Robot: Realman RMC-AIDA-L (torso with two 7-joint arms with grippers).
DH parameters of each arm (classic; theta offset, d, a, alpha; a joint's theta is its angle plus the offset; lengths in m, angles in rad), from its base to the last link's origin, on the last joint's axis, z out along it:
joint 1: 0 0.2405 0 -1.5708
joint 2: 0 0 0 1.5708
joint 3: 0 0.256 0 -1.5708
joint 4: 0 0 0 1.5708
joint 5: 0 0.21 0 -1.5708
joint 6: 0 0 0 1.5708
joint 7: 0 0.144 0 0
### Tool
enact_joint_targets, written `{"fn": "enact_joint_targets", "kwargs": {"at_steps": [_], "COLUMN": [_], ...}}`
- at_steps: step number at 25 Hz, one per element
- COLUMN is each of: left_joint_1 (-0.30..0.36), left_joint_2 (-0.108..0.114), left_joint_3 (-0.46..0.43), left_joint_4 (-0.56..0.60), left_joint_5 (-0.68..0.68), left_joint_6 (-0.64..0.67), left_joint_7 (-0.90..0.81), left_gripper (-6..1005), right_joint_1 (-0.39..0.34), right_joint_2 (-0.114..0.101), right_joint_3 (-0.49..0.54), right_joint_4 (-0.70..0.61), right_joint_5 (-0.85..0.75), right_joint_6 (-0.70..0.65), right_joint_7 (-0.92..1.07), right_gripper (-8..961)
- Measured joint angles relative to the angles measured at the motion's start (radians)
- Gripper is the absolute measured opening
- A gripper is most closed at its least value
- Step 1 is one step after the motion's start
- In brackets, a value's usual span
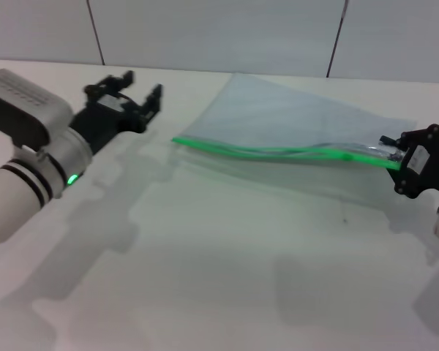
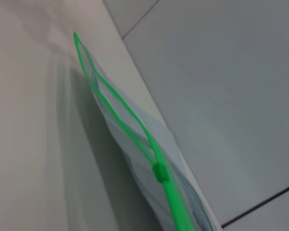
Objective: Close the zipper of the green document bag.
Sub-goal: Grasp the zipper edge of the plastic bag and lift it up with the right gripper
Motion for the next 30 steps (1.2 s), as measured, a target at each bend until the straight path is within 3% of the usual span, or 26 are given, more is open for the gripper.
{"fn": "enact_joint_targets", "kwargs": {"at_steps": [8, 21, 30], "left_joint_1": [0.013, -0.015, -0.012], "left_joint_2": [0.022, 0.034, 0.037], "left_joint_3": [0.235, 0.236, 0.23], "left_joint_4": [-0.162, -0.369, -0.462], "left_joint_5": [0.072, 0.612, 0.729], "left_joint_6": [-0.008, -0.006, 0.028], "left_joint_7": [-0.022, -0.177, -0.158], "left_gripper": [519, 517, 509], "right_joint_1": [-0.004, 0.007, 0.007], "right_joint_2": [-0.005, -0.005, -0.005], "right_joint_3": [0.008, 0.029, 0.068], "right_joint_4": [-0.055, -0.089, -0.089], "right_joint_5": [-0.079, -0.144, -0.145], "right_joint_6": [0.054, 0.099, 0.137], "right_joint_7": [0.226, 0.369, 0.396], "right_gripper": [72, 69, 69]}}
